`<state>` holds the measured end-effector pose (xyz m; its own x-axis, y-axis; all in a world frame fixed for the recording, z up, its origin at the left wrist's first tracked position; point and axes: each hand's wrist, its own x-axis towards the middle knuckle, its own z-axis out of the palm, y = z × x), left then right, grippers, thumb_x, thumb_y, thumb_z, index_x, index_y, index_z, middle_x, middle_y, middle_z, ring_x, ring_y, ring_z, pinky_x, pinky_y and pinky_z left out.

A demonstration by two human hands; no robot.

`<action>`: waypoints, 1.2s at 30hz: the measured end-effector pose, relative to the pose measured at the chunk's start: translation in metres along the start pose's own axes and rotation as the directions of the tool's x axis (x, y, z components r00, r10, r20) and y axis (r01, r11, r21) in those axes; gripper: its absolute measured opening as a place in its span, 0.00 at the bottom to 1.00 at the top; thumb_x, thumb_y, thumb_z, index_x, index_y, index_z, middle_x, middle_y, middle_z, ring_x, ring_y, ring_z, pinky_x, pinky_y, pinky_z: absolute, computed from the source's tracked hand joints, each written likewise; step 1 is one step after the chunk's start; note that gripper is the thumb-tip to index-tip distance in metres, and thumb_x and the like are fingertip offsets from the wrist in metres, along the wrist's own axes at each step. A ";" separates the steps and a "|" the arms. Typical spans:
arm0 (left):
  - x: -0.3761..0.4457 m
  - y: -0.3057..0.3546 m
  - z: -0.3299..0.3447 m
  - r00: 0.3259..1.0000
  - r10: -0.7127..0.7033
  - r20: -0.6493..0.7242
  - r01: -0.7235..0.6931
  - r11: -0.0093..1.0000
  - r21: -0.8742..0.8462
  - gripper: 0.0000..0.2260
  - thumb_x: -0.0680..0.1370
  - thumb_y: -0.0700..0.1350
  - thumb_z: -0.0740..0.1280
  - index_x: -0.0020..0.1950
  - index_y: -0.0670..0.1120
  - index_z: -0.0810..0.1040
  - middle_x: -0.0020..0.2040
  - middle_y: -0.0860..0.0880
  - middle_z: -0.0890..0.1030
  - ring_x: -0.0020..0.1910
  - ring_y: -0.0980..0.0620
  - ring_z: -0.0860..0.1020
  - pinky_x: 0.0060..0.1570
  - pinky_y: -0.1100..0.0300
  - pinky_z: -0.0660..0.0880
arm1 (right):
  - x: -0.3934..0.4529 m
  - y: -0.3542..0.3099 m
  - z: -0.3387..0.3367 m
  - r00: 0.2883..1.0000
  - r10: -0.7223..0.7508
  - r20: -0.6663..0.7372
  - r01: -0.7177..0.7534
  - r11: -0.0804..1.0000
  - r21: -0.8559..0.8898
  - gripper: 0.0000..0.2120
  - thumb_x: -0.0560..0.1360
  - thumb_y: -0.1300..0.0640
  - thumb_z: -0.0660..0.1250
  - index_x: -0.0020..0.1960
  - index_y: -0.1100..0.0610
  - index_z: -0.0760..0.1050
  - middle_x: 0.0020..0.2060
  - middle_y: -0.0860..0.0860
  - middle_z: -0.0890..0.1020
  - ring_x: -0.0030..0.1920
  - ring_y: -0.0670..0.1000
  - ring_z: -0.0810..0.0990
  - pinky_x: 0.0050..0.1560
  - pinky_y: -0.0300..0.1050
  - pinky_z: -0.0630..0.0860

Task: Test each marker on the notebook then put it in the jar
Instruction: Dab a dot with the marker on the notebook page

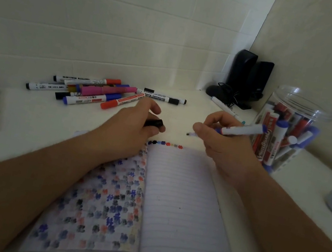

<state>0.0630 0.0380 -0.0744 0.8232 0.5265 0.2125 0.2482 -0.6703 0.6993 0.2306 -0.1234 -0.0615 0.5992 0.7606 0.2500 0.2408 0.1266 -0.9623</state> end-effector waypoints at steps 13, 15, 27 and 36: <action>-0.003 0.008 0.000 0.993 0.118 -0.015 -0.118 0.993 -0.017 0.12 0.79 0.43 0.72 0.55 0.58 0.75 0.49 0.65 0.81 0.52 0.71 0.79 0.52 0.74 0.74 | -0.007 -0.003 0.003 0.948 0.204 0.243 -0.267 0.926 0.267 0.20 0.71 0.51 0.61 0.52 0.60 0.87 0.45 0.62 0.85 0.40 0.54 0.77 0.43 0.47 0.72; -0.004 0.009 0.000 0.991 0.136 -0.019 -0.136 0.991 -0.013 0.12 0.79 0.43 0.72 0.55 0.57 0.75 0.48 0.66 0.80 0.50 0.75 0.77 0.49 0.79 0.72 | -0.008 -0.004 0.006 0.949 0.223 0.224 -0.276 0.930 0.245 0.19 0.73 0.52 0.61 0.53 0.60 0.87 0.44 0.62 0.85 0.40 0.54 0.77 0.42 0.48 0.72; -0.008 0.021 0.005 0.977 0.181 -0.116 -0.167 0.978 0.122 0.16 0.80 0.40 0.71 0.60 0.58 0.71 0.55 0.57 0.85 0.52 0.60 0.81 0.49 0.74 0.71 | -0.009 -0.014 0.030 0.965 0.260 0.036 -0.252 0.879 0.405 0.20 0.81 0.64 0.59 0.31 0.54 0.72 0.30 0.55 0.78 0.31 0.50 0.77 0.35 0.41 0.78; -0.006 0.017 -0.003 0.951 0.302 -0.064 -0.268 0.913 0.309 0.07 0.85 0.47 0.62 0.60 0.53 0.77 0.50 0.55 0.77 0.46 0.60 0.72 0.45 0.64 0.67 | -0.018 -0.023 0.049 0.999 -0.014 0.040 0.015 1.000 -0.026 0.09 0.83 0.53 0.67 0.55 0.59 0.73 0.37 0.52 0.86 0.33 0.49 0.81 0.34 0.39 0.77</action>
<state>0.0611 0.0250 -0.0619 0.8252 0.3323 0.4568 0.1631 -0.9144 0.3705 0.1770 -0.1084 -0.0495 0.5648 0.7835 0.2591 0.2699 0.1213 -0.9552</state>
